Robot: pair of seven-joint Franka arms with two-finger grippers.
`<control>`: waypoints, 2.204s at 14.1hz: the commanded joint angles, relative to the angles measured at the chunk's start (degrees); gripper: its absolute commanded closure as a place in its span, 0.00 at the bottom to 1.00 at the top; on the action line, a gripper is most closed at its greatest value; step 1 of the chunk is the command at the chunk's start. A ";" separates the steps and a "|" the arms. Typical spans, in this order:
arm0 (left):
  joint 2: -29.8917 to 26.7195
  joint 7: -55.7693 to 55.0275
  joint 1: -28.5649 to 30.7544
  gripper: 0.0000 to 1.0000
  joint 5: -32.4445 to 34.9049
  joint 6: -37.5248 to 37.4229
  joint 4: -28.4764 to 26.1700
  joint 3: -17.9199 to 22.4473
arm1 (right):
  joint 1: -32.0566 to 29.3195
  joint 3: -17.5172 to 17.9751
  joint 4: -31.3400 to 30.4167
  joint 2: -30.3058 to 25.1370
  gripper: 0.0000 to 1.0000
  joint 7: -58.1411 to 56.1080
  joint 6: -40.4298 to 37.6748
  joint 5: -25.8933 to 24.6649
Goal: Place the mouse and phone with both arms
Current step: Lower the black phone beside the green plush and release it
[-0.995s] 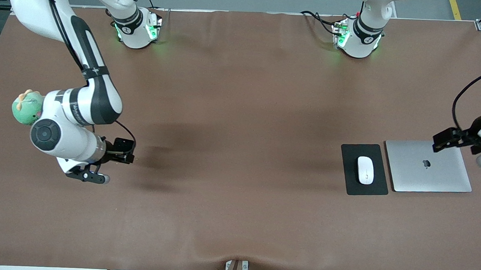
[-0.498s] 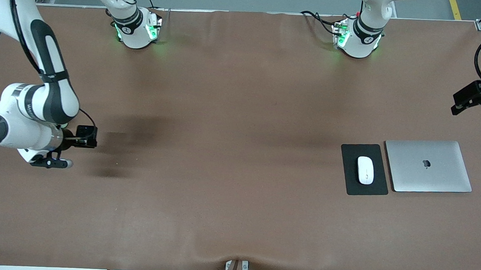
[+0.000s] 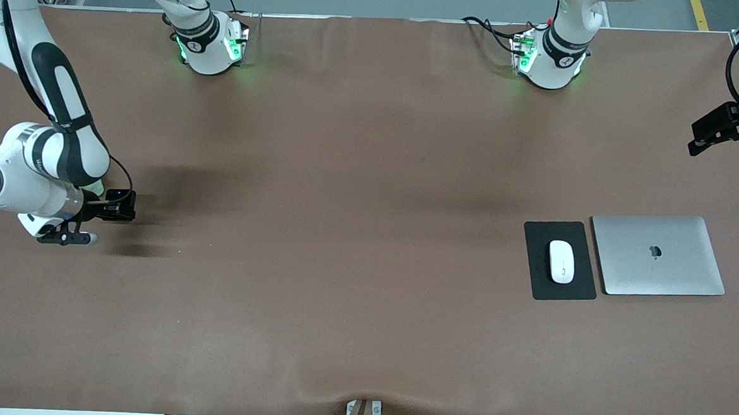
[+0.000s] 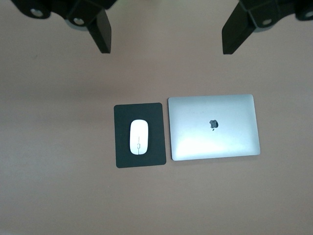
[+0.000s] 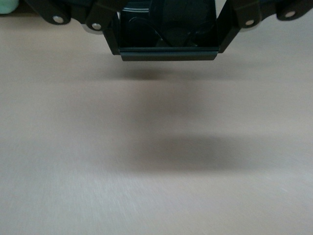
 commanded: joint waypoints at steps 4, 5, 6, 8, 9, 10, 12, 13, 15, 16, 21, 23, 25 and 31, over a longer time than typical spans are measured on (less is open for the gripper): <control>-1.79 0.34 -0.14 0.00 -0.75 -0.92 -2.00 0.64 | -3.75 1.25 0.58 2.22 0.87 -1.10 0.58 -1.61; -1.79 0.34 -0.23 0.00 -0.75 -0.92 -2.00 0.56 | -3.84 1.25 0.67 2.75 0.83 -1.28 1.36 -1.61; -1.79 0.25 -0.32 0.00 -0.84 -1.00 -2.00 0.47 | -3.84 1.25 0.58 3.28 0.77 -1.19 2.24 -1.61; -2.41 0.16 -0.23 0.00 -0.92 -1.53 -2.35 0.12 | -3.84 1.25 0.67 3.55 0.13 -1.28 2.34 -1.61; -2.41 -0.27 -0.23 0.00 -0.92 -1.62 -2.52 0.12 | -3.84 1.25 0.75 3.55 0.00 -1.19 2.25 -1.61; -2.41 -0.62 -0.23 0.00 -0.92 -1.62 -2.52 0.12 | -3.75 1.25 1.54 3.46 0.00 -1.11 1.82 -1.61; -2.50 -0.63 -0.14 0.00 -0.92 -1.79 -2.52 0.12 | -3.05 1.25 3.64 3.02 0.00 -0.93 0.50 -1.61; -2.50 -0.71 -0.14 0.00 -0.92 -1.79 -2.52 0.12 | -2.35 1.42 5.13 2.41 0.00 -0.84 -1.07 -1.61; -2.32 -0.63 -0.14 0.00 -0.92 -1.79 -2.35 0.12 | 0.63 1.43 9.26 1.01 0.00 -0.23 -7.21 -1.61; -2.15 -0.71 -0.14 0.00 -0.92 -1.71 -2.35 0.12 | 2.04 1.34 10.93 -0.13 0.00 0.73 -10.63 -1.61; -2.15 -0.71 -0.06 0.00 -0.92 -1.62 -2.26 0.29 | 9.68 1.51 12.01 -9.53 0.00 13.11 -22.34 -1.61; -2.15 -0.63 -0.06 0.00 -0.92 -1.53 -2.17 0.38 | 11.45 1.78 12.09 -13.05 0.00 15.67 -24.81 -1.26; -1.97 -0.63 -0.06 0.00 -0.92 -1.36 -2.17 0.47 | 12.33 1.95 12.18 -16.47 0.00 15.94 -26.31 -0.47; -1.97 -0.63 0.03 0.00 -1.01 -0.83 -2.00 0.64 | 13.83 2.04 12.53 -26.06 0.00 14.89 -30.70 5.43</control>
